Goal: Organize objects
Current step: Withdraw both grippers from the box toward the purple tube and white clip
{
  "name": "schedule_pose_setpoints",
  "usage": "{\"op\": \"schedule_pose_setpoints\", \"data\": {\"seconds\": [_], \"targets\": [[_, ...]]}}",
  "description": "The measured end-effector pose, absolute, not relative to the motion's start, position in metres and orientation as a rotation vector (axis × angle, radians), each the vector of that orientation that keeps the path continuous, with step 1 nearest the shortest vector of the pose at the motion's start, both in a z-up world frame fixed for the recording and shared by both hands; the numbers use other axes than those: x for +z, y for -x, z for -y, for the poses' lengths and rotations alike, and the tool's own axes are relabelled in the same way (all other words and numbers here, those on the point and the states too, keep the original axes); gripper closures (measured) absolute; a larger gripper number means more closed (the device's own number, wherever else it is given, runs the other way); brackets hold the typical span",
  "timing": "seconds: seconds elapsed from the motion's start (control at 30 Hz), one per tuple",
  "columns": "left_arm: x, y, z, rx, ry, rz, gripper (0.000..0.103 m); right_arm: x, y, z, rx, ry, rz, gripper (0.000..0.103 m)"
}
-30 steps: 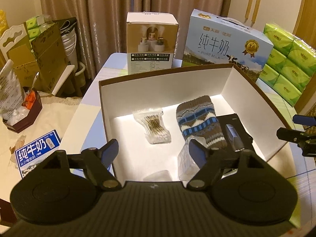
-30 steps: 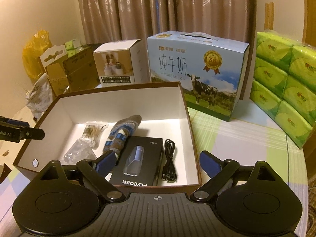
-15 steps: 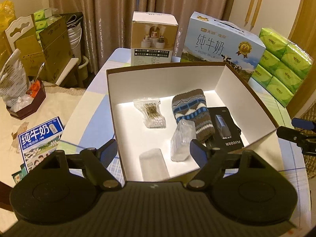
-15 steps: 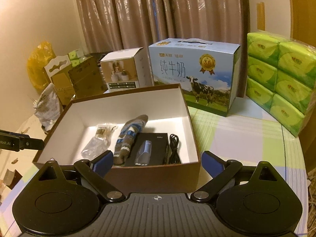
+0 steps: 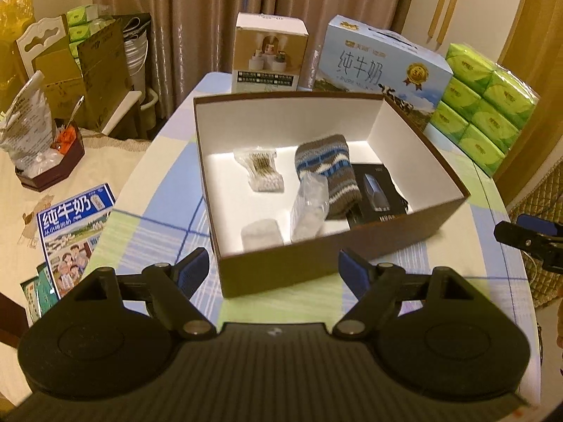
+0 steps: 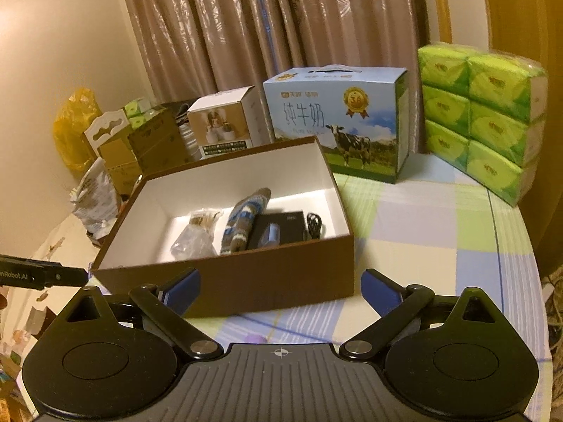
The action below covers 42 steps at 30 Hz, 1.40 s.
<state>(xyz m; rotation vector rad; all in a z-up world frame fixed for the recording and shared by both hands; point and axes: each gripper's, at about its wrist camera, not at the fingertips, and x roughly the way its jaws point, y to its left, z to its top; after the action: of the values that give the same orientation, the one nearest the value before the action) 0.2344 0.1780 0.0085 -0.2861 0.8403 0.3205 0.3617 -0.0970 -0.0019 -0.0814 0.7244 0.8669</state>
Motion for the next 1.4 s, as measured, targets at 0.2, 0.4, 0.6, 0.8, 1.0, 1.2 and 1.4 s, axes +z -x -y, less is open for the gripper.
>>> {"op": "schedule_pose_setpoints", "data": {"seconds": [0.2,0.4,0.6,0.8,1.0,1.2,1.4], "targets": [[0.004,-0.219,-0.164,0.304,0.296,-0.861,0.026,-0.004,-0.346,0.113,0.852,0.071,-0.749,0.007],[-0.005,-0.209,-0.152,0.289,0.306,-0.887,0.026,-0.01,-0.334,0.127,0.831,0.064,-0.78,0.007],[-0.013,-0.2,-0.14,0.269,0.308,-0.913,0.026,-0.018,-0.323,0.138,0.815,0.058,-0.813,0.007],[-0.025,-0.195,-0.125,0.242,0.304,-0.95,0.026,-0.026,-0.314,0.142,0.81,0.056,-0.85,0.007],[-0.037,-0.194,-0.112,0.212,0.295,-0.988,0.026,-0.037,-0.304,0.142,0.81,0.063,-0.897,0.007],[-0.044,-0.194,-0.105,0.193,0.292,-1.008,0.026,-0.047,-0.3,0.14,0.801,0.065,-0.941,0.007],[-0.052,-0.196,-0.1,0.184,0.278,-1.03,0.026,-0.059,-0.299,0.137,0.787,0.07,-0.992,0.007]]}}
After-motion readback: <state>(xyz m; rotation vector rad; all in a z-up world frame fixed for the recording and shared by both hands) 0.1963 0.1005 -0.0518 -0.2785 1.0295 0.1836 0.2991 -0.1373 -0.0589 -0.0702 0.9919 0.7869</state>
